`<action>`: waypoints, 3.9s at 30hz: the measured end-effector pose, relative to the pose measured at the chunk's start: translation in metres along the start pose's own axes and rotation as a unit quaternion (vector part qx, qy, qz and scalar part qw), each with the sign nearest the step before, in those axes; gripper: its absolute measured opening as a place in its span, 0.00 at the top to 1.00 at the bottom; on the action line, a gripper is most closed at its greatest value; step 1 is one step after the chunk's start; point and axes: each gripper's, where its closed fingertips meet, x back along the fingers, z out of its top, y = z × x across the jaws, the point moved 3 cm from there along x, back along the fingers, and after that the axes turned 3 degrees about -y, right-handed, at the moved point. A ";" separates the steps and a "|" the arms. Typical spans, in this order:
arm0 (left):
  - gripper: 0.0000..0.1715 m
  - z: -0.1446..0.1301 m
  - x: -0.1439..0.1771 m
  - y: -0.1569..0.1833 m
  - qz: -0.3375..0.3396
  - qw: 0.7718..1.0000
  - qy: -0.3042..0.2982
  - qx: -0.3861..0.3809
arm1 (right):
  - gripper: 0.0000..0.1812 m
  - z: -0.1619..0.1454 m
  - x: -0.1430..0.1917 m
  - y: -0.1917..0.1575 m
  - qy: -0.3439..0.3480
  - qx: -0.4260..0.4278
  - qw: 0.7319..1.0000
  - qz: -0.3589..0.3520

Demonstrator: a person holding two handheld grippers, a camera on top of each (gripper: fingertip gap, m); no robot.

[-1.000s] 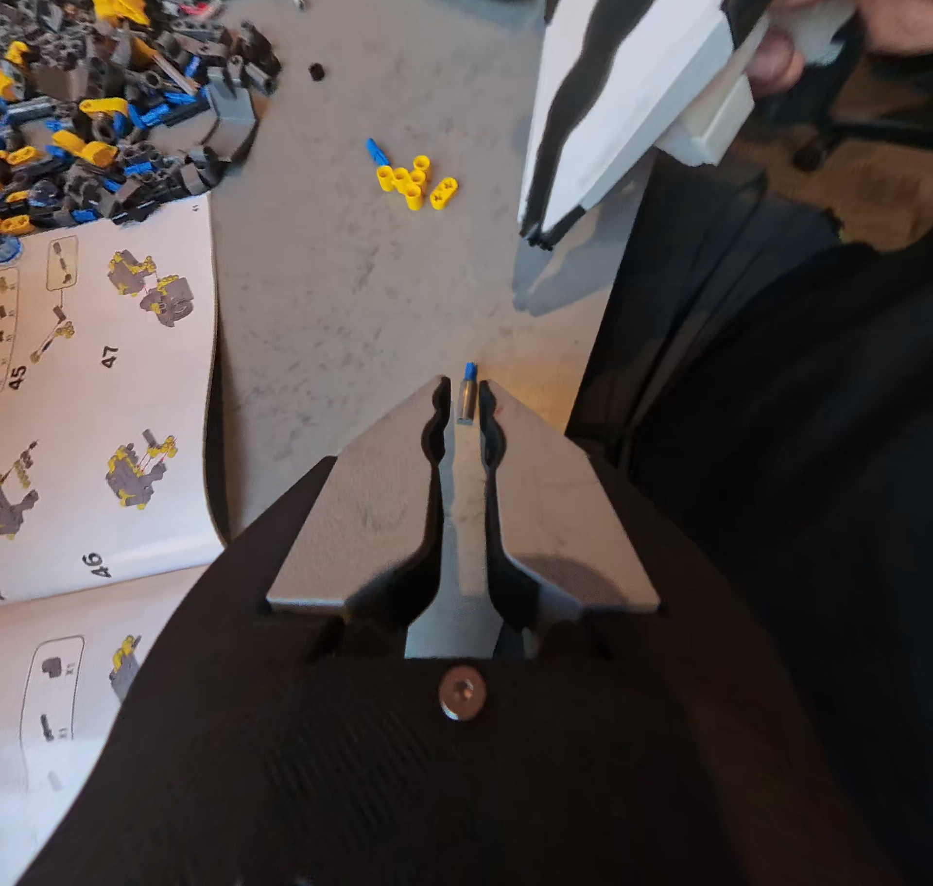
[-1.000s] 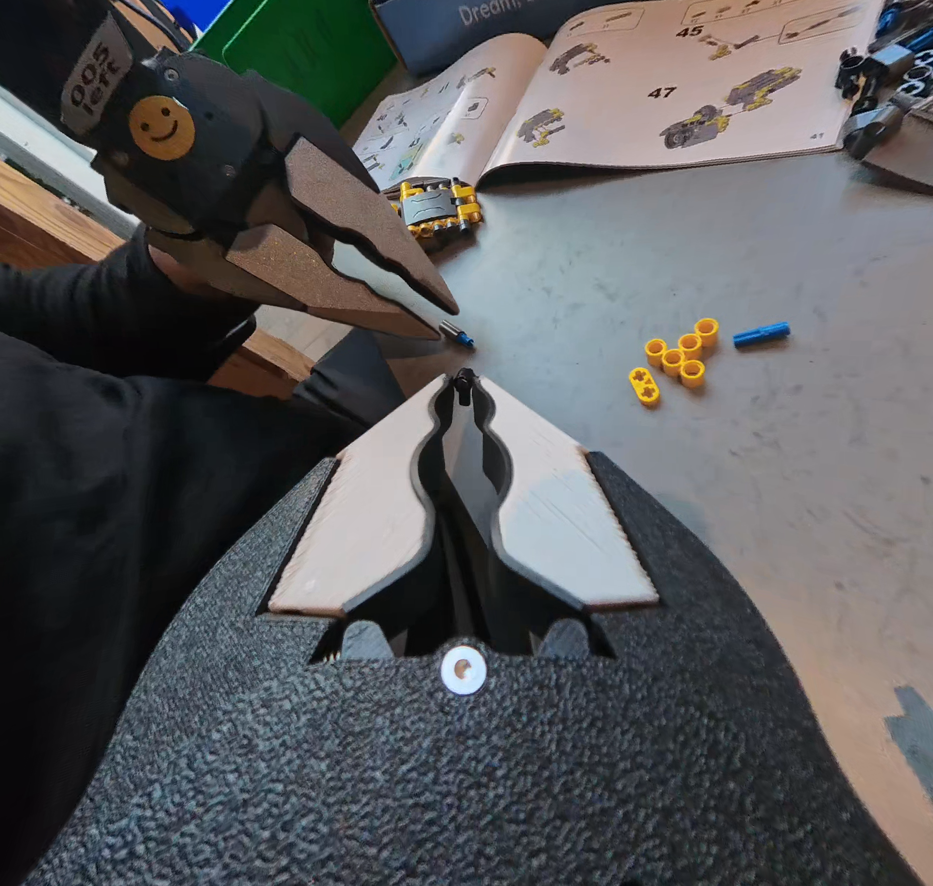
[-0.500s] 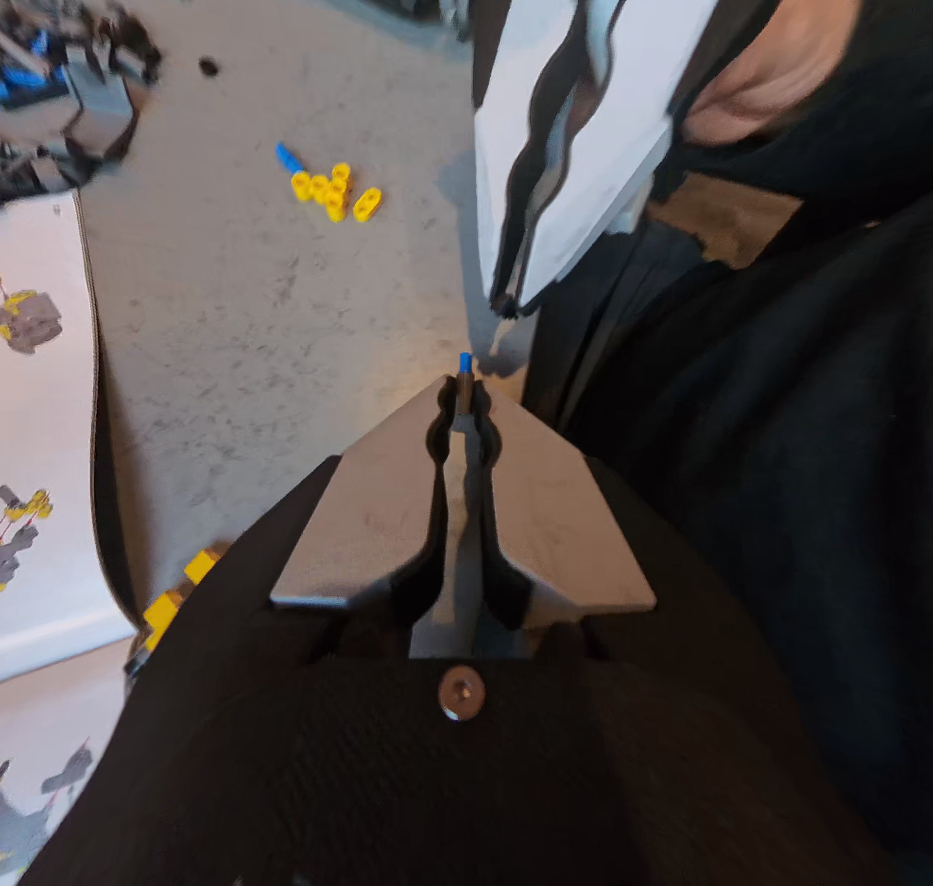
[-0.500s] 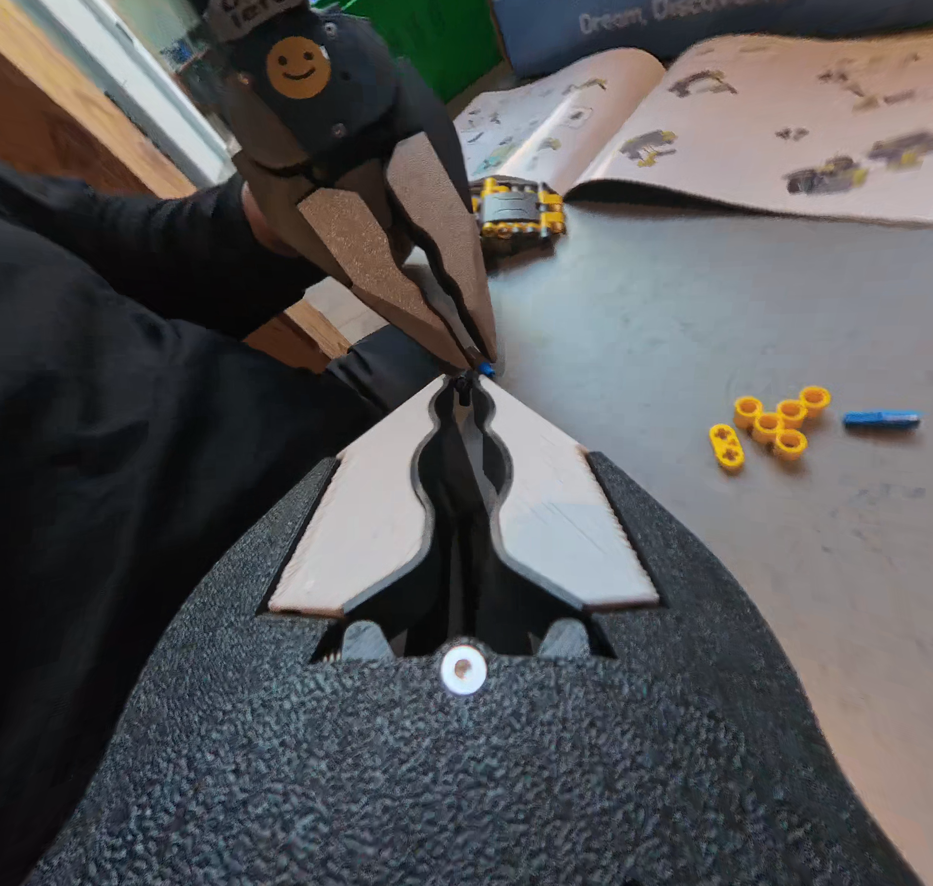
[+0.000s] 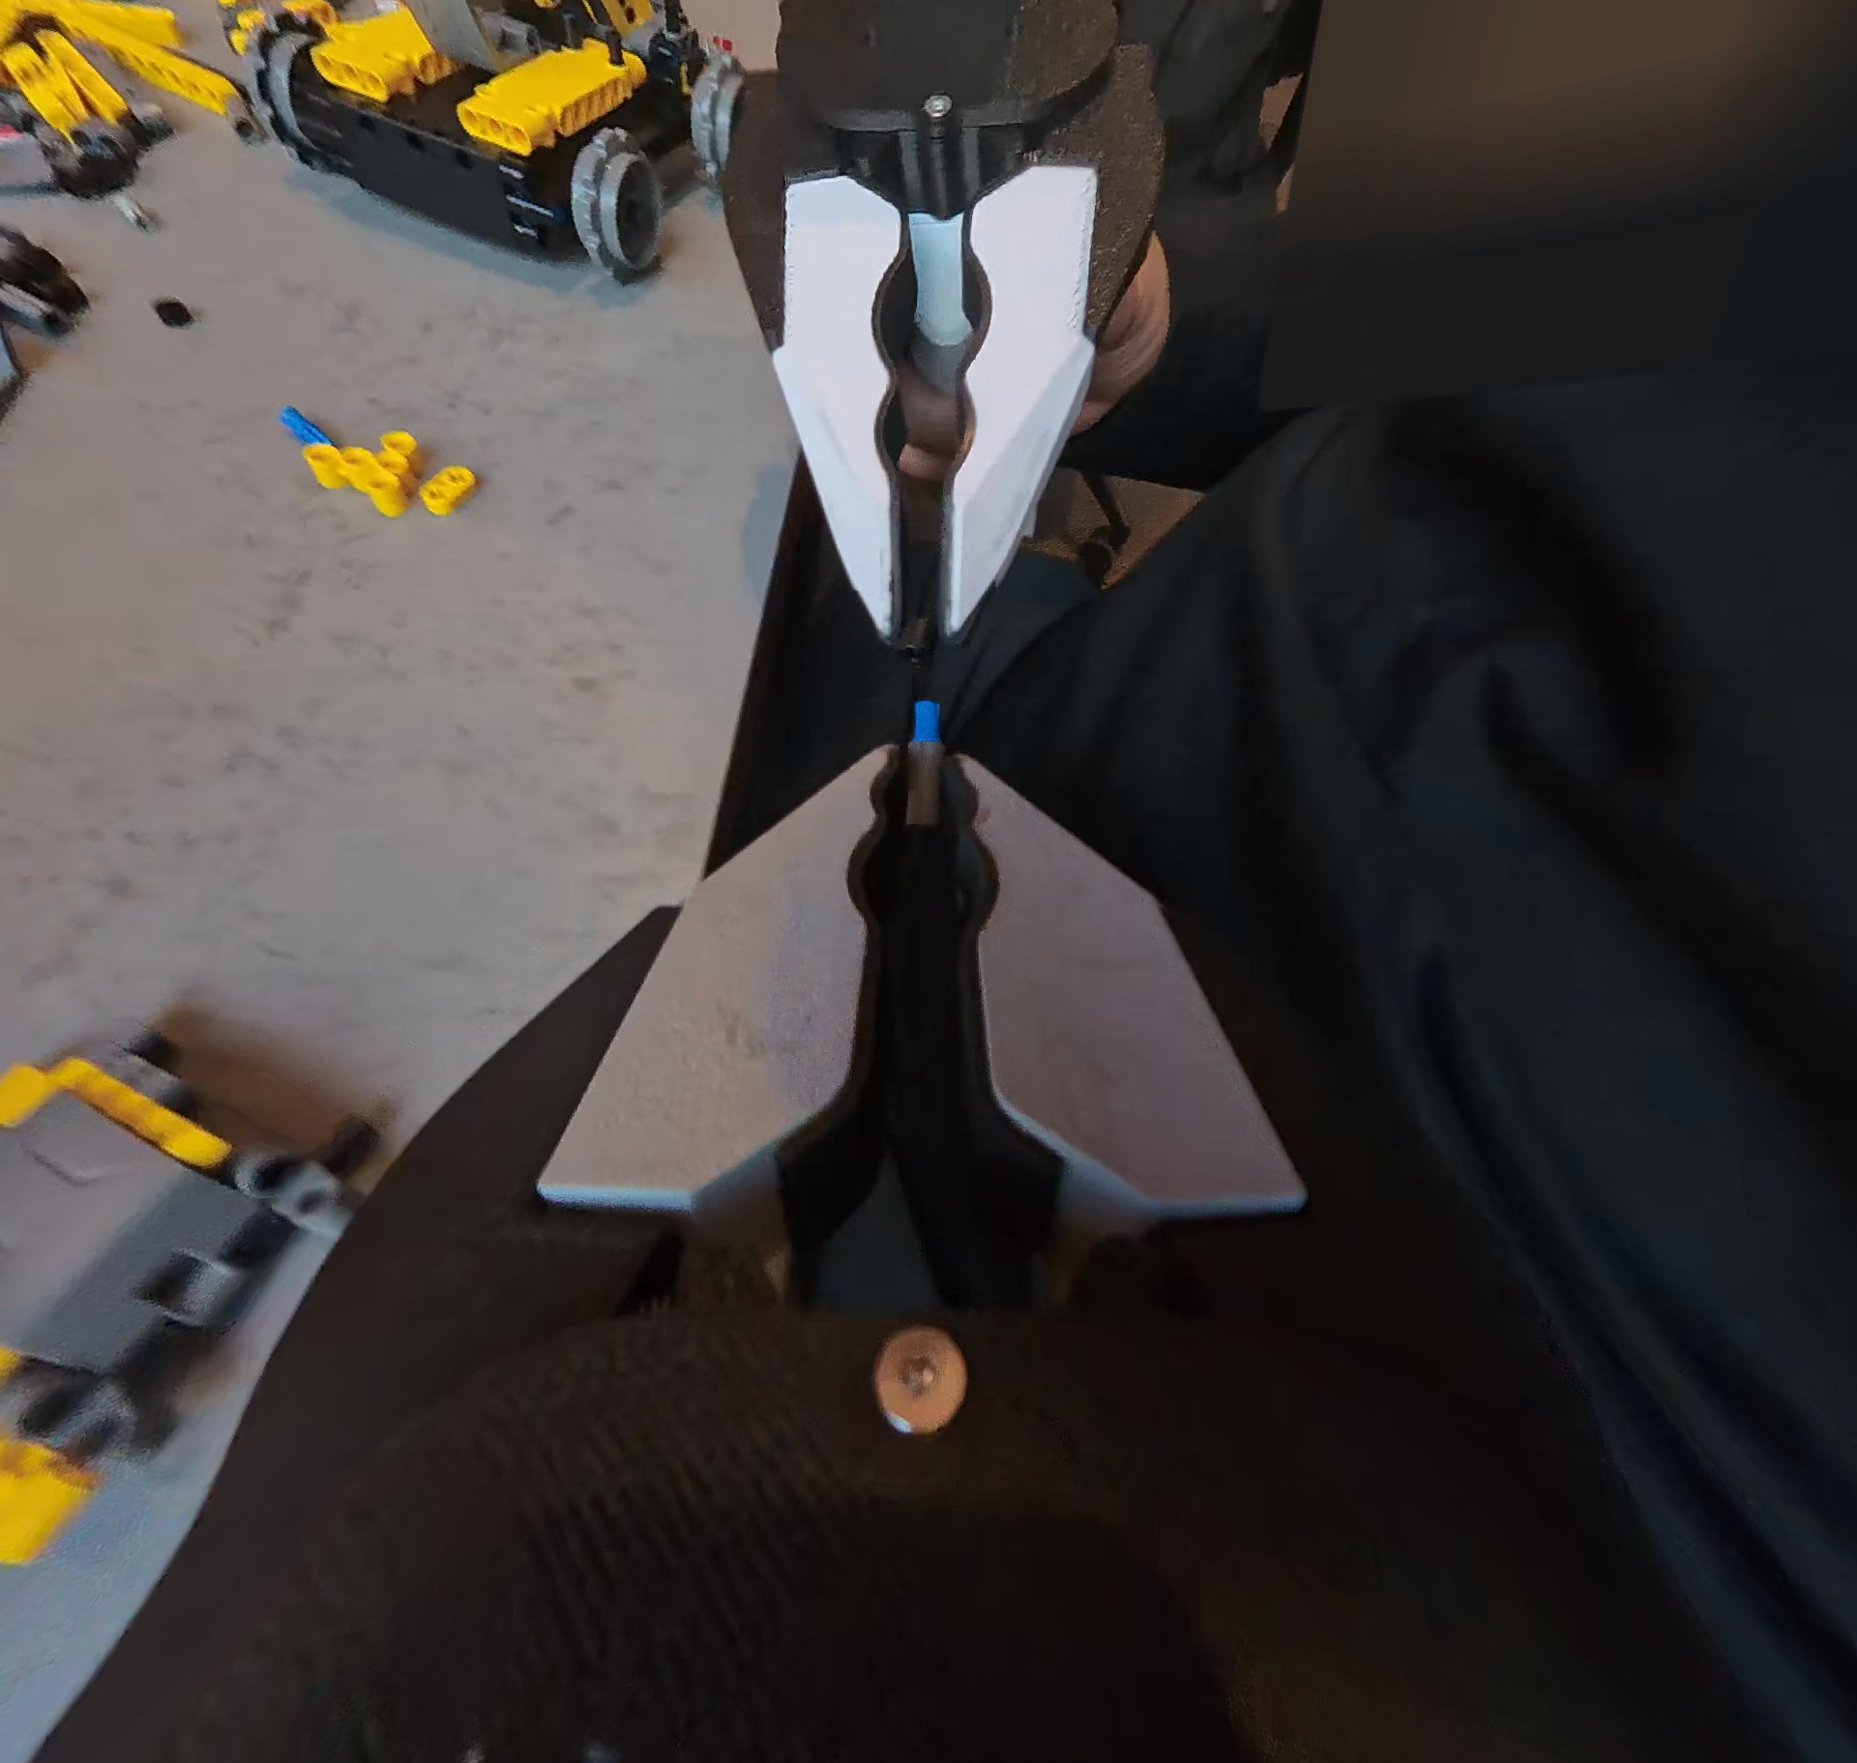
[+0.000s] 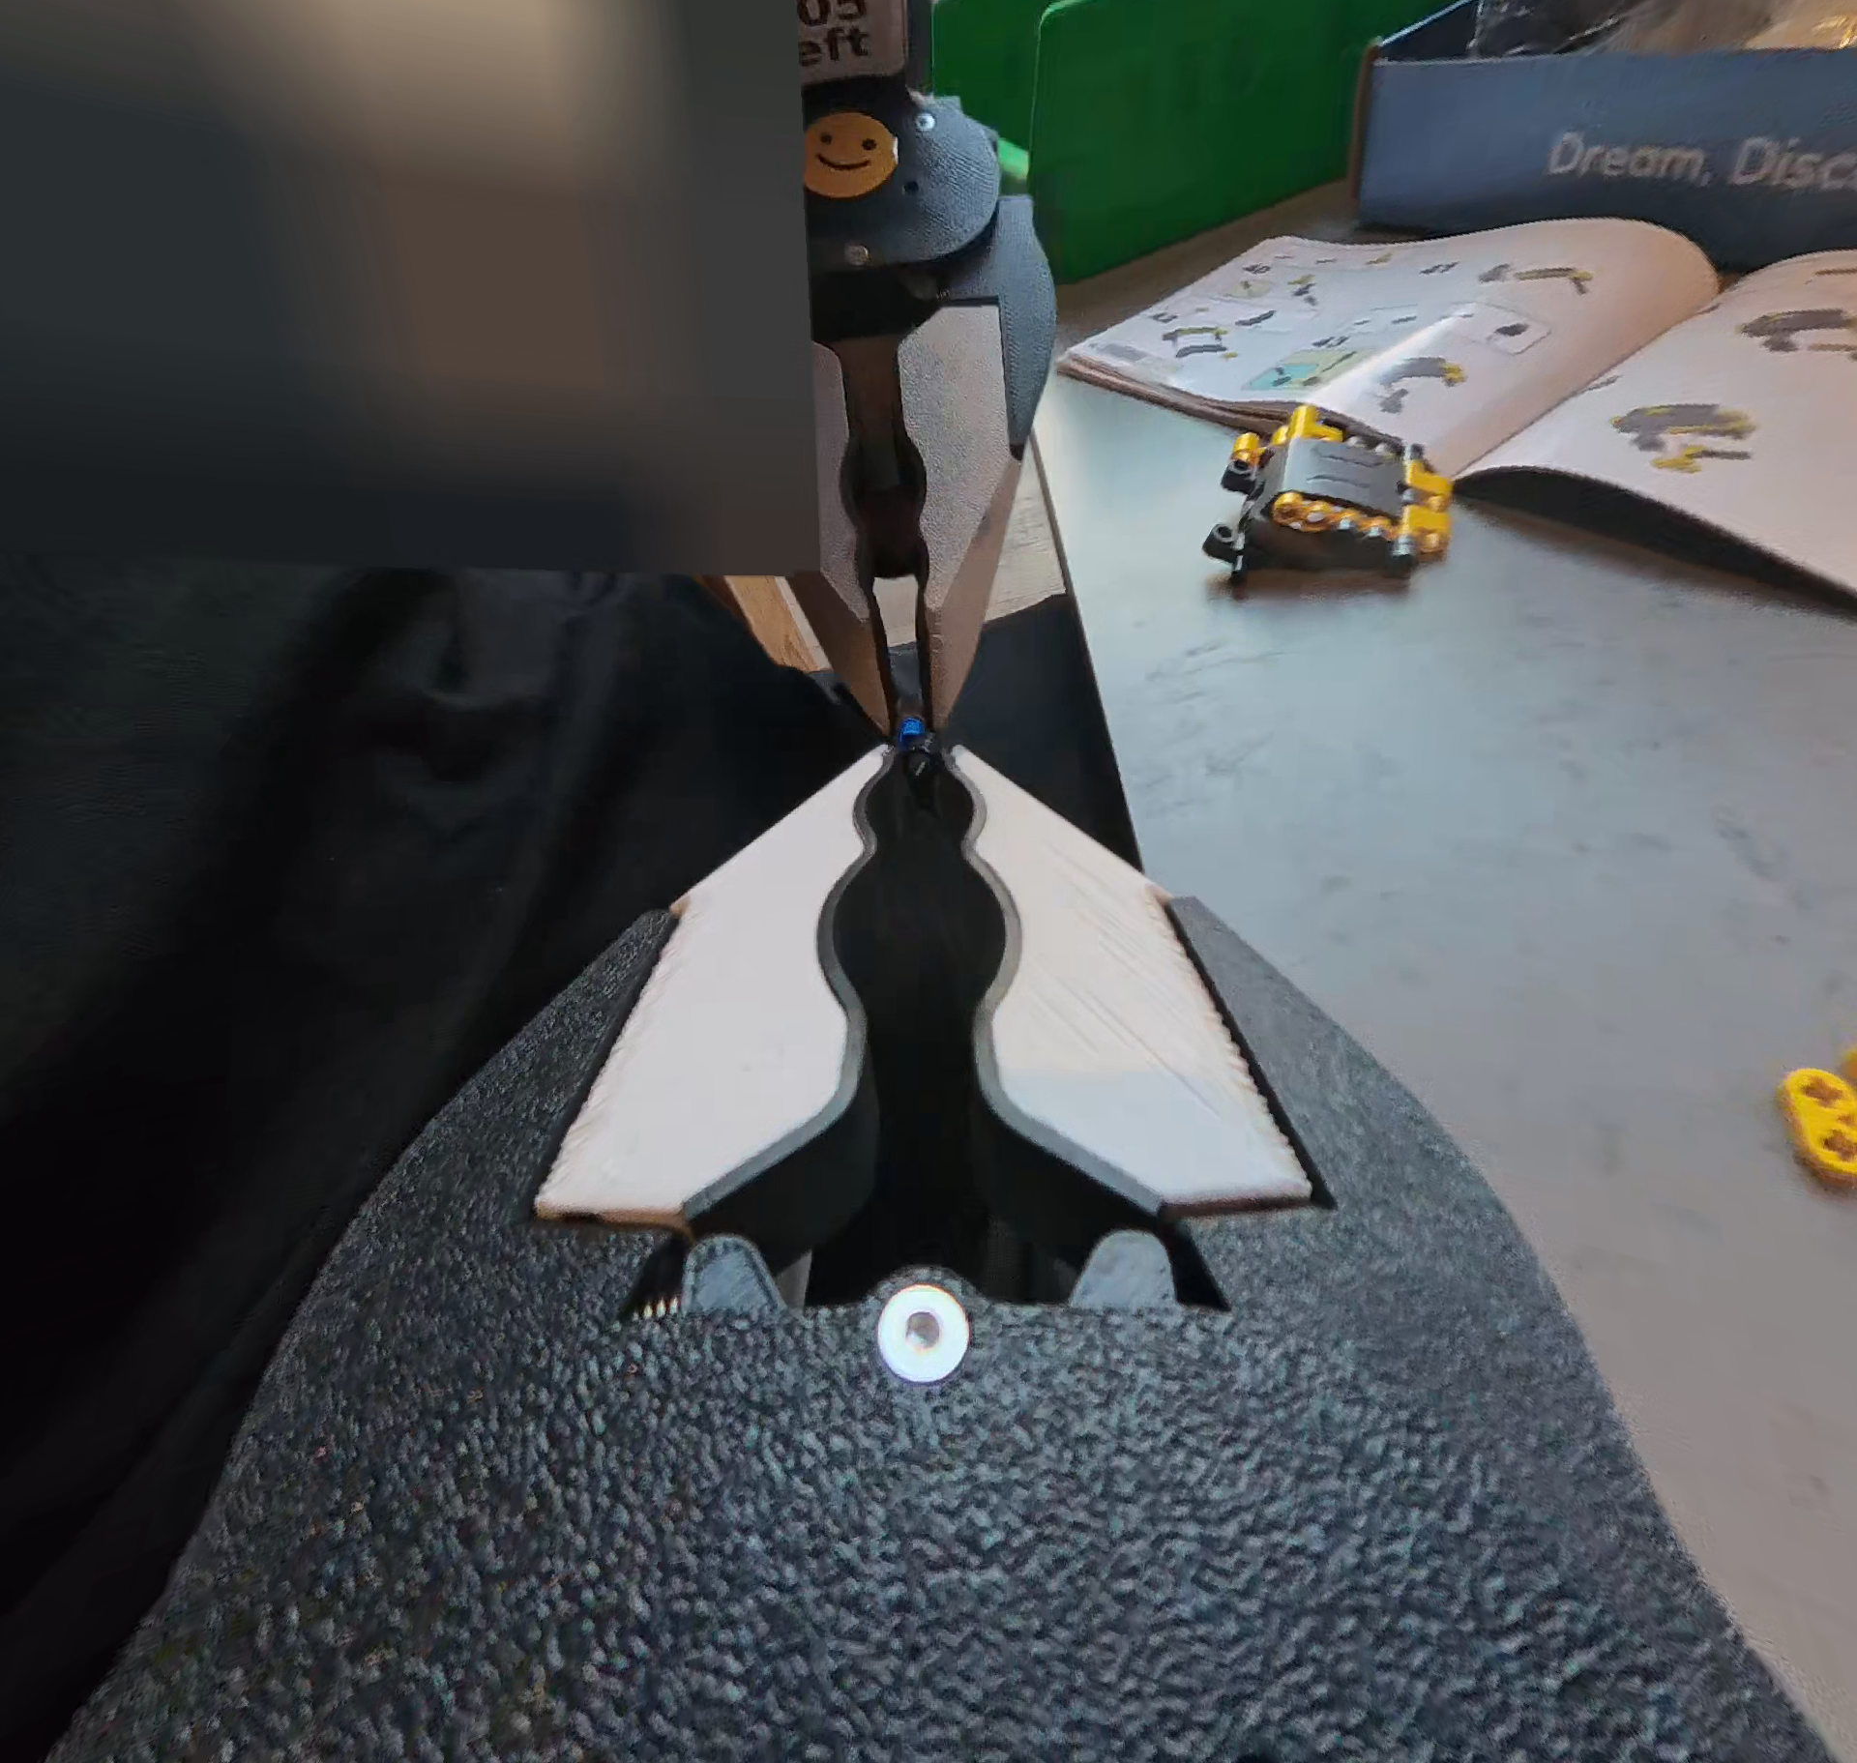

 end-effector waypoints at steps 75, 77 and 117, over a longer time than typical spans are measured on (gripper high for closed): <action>0.98 -0.012 -0.004 -0.075 0.090 0.984 -0.156 0.006 | 0.94 -0.013 -0.010 0.081 -0.228 0.116 0.963 -0.086; 0.98 -0.012 -0.003 -0.075 0.091 0.983 -0.157 0.004 | 0.93 -0.012 -0.009 0.082 -0.228 0.119 0.962 -0.090; 0.98 0.020 -0.002 -0.063 0.042 0.994 -0.074 0.074 | 0.98 0.017 -0.012 0.052 -0.227 0.340 0.885 -0.224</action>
